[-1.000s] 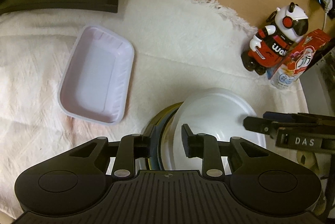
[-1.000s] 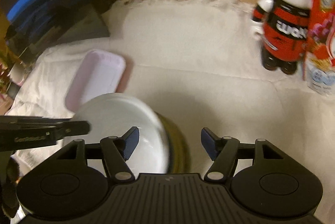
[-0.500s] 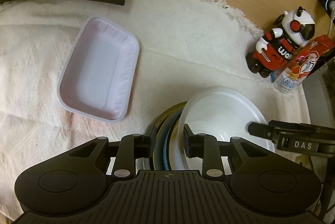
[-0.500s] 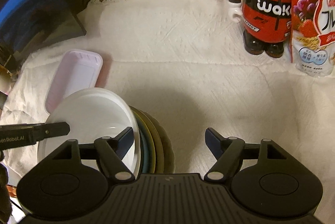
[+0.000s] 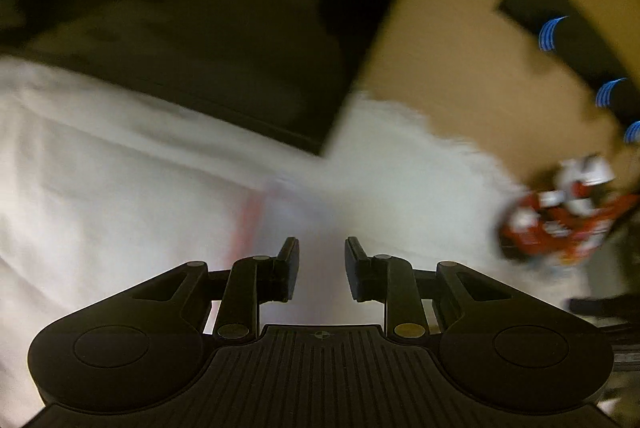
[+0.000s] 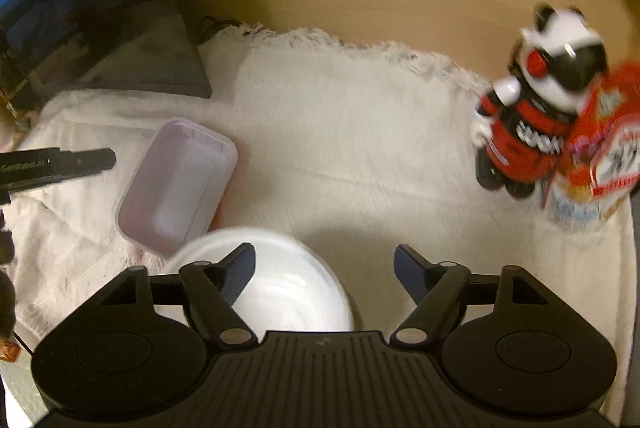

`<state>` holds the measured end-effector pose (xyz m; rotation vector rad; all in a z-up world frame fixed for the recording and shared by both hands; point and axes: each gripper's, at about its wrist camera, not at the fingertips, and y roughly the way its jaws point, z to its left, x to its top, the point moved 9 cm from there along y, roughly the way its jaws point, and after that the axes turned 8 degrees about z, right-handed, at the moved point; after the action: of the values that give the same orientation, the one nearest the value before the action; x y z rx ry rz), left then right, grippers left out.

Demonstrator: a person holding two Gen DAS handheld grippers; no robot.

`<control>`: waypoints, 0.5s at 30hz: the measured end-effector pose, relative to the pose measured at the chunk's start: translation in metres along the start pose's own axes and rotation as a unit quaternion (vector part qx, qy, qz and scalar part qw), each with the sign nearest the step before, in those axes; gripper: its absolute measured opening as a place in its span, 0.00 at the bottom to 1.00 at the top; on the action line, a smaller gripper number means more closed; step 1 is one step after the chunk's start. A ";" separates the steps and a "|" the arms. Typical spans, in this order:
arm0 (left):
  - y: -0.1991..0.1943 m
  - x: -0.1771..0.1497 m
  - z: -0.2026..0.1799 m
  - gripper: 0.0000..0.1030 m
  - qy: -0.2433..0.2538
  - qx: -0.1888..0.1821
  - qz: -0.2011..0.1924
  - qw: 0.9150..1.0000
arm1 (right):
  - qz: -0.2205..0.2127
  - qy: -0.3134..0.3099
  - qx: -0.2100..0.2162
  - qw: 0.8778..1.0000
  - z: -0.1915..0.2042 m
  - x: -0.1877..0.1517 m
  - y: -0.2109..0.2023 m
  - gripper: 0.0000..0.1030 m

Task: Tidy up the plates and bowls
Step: 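Move the left tool to the lavender plastic tray and grasp its rim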

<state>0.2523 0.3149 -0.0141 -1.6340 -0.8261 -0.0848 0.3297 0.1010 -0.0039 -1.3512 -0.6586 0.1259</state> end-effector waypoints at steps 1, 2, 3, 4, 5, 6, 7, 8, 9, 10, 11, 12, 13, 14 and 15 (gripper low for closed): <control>0.006 0.003 0.007 0.27 0.007 0.022 0.007 1.000 | 0.005 -0.009 0.006 1.000 0.013 0.007 0.003 0.80; 0.014 0.004 0.014 0.27 0.015 0.042 0.017 0.999 | 0.012 -0.015 0.014 1.000 0.023 0.013 0.007 0.80; 0.022 0.006 0.018 0.27 0.023 0.054 0.027 0.998 | 0.022 -0.018 0.023 0.999 0.035 0.018 0.012 0.81; 0.029 0.006 0.020 0.27 0.030 0.060 0.036 0.997 | 0.039 -0.021 0.037 0.998 0.048 0.023 0.021 0.81; 0.037 0.006 0.021 0.27 0.039 0.064 0.045 0.996 | 0.057 -0.020 0.050 0.997 0.059 0.027 0.031 0.81; 0.045 0.006 0.020 0.27 0.046 0.068 0.050 0.995 | 0.079 -0.017 0.061 0.995 0.068 0.031 0.044 0.81; 0.051 0.004 0.020 0.27 0.051 0.074 0.054 0.995 | 0.101 -0.007 0.067 0.993 0.075 0.034 0.060 0.81; 0.056 0.002 0.023 0.27 0.056 0.080 0.057 0.994 | 0.119 0.006 0.066 0.991 0.079 0.038 0.074 0.81; 0.060 -0.001 0.025 0.27 0.060 0.083 0.060 0.993 | 0.138 0.020 0.062 0.988 0.080 0.041 0.091 0.81; 0.064 -0.005 0.026 0.27 0.062 0.084 0.064 0.992 | 0.150 0.032 0.058 0.987 0.080 0.044 0.104 0.80; 0.068 -0.007 0.027 0.27 0.063 0.080 0.070 0.992 | 0.159 0.045 0.055 0.985 0.081 0.047 0.116 0.77; 0.070 -0.010 0.029 0.27 0.063 0.077 0.075 0.992 | 0.168 0.057 0.055 0.983 0.080 0.049 0.126 0.74; 0.074 -0.011 0.032 0.27 0.061 0.074 0.080 0.992 | 0.177 0.067 0.057 0.980 0.080 0.050 0.134 0.72; 0.076 -0.012 0.035 0.30 0.059 0.073 0.083 0.992 | 0.187 0.075 0.059 0.978 0.081 0.051 0.143 0.68; 0.080 -0.013 0.039 0.32 0.057 0.071 0.086 0.992 | 0.196 0.080 0.060 0.975 0.083 0.049 0.148 0.63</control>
<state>0.2713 0.3433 -0.0971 -1.5437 -0.5877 0.0025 0.3699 0.2302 -0.1173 -1.3443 -0.2381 0.3641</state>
